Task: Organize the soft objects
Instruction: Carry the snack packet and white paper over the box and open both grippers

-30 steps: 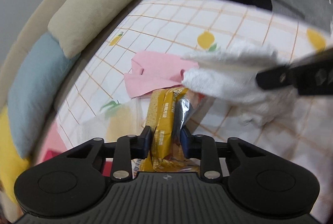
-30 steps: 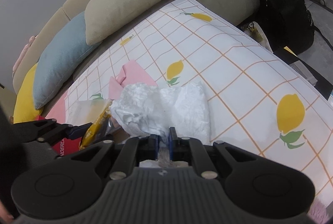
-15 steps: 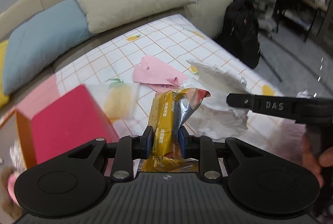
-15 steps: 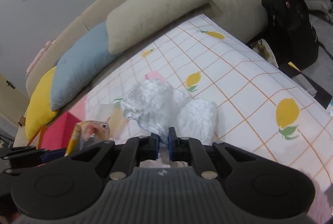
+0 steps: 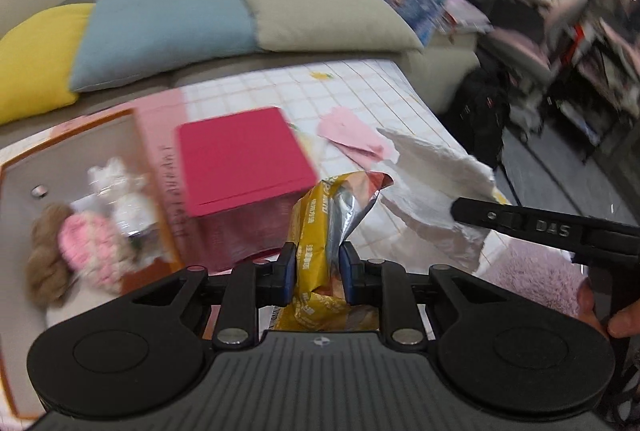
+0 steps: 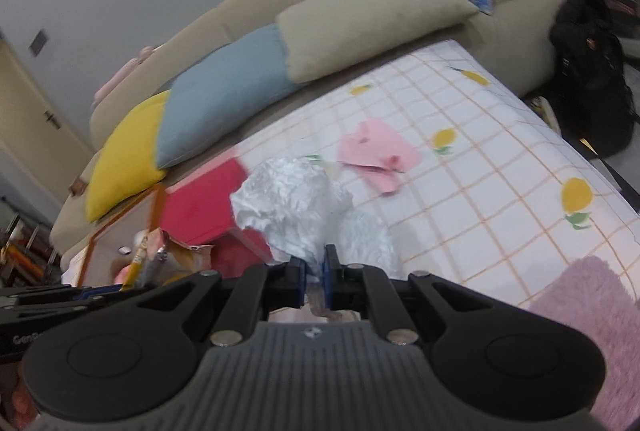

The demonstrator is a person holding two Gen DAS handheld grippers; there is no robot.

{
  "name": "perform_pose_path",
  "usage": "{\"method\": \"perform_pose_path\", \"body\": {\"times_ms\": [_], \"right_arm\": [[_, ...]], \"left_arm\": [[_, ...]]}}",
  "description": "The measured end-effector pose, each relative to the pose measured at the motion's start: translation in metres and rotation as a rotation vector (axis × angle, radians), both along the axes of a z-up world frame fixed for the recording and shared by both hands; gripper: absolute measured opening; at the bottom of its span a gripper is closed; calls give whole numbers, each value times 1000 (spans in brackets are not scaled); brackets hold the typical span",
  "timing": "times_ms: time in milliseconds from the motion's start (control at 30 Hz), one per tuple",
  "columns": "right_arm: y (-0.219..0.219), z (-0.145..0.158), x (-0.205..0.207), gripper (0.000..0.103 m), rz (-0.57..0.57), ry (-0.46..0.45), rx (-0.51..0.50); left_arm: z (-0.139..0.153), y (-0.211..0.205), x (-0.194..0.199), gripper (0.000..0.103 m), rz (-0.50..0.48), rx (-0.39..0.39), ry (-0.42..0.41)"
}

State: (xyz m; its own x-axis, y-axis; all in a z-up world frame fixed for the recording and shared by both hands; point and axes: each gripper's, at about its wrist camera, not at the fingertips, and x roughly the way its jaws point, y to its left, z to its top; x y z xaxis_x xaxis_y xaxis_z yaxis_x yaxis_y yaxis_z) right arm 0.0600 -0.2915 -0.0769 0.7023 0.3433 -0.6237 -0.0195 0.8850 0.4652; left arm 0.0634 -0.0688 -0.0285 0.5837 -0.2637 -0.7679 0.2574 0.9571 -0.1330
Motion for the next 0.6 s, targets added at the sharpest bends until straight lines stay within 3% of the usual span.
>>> {"method": "perform_pose_path", "body": {"times_ms": [367, 600], "right_arm": [[92, 73, 7, 6, 269, -125, 98], [164, 75, 24, 6, 424, -58, 252]], "left_arm": [[25, 110, -23, 25, 311, -54, -96], [21, 171, -33, 25, 476, -100, -96]]}}
